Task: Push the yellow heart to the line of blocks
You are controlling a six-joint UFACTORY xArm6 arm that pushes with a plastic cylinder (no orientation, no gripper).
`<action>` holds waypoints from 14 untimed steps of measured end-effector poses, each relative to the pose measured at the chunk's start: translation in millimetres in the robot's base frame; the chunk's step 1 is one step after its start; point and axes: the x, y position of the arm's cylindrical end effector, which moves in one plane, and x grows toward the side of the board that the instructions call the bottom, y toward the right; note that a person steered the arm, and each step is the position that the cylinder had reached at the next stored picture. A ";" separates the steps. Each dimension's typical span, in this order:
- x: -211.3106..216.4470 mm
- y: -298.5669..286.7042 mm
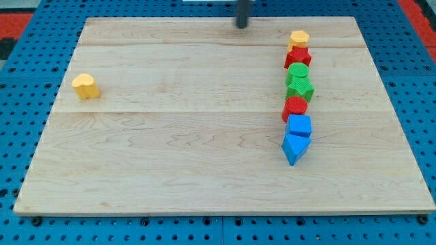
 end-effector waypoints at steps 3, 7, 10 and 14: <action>91.8 -290.6; 163.7 -167.4; 86.8 -126.6; 27.3 -14.4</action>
